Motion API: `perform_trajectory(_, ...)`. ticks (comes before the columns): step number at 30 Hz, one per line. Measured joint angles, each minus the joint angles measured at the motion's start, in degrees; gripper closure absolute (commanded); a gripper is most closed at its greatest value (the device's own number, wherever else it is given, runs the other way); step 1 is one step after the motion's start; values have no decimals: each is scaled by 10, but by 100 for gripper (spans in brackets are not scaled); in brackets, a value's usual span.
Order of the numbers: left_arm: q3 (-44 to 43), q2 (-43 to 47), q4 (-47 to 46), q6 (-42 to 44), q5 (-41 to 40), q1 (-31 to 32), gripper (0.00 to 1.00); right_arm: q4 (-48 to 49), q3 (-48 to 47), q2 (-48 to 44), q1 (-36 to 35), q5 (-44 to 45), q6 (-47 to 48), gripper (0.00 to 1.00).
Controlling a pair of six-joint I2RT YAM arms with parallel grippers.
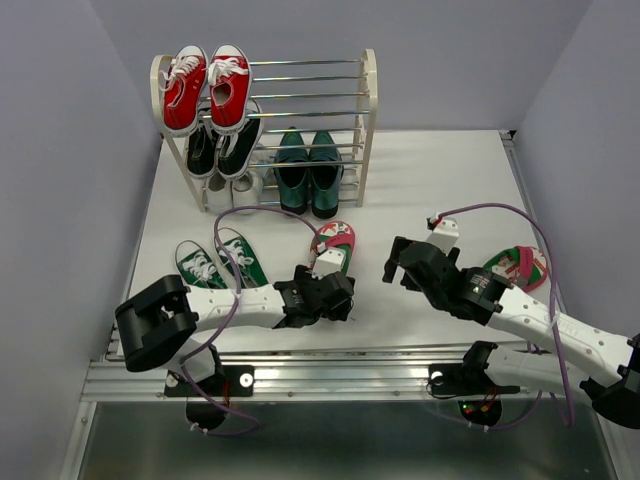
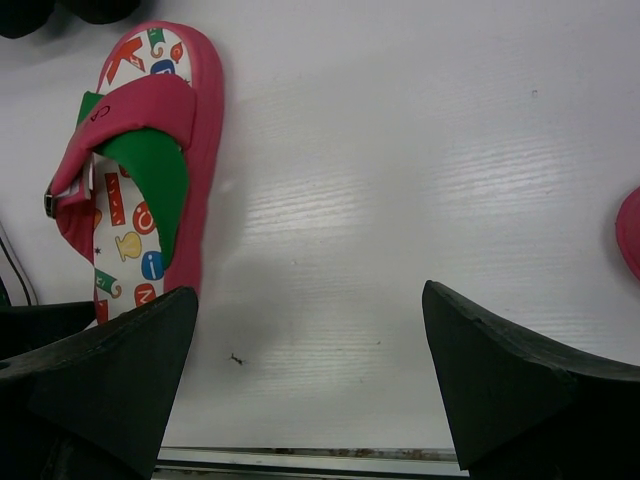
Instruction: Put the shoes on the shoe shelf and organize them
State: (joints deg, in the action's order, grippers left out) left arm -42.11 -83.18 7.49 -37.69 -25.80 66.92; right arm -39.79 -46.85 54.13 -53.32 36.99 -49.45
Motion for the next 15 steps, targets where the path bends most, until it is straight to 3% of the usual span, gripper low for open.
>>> perform_trajectory(15,-32,-32,5,9,-9,-28,1,5,1,-10,0,-3,7,0)
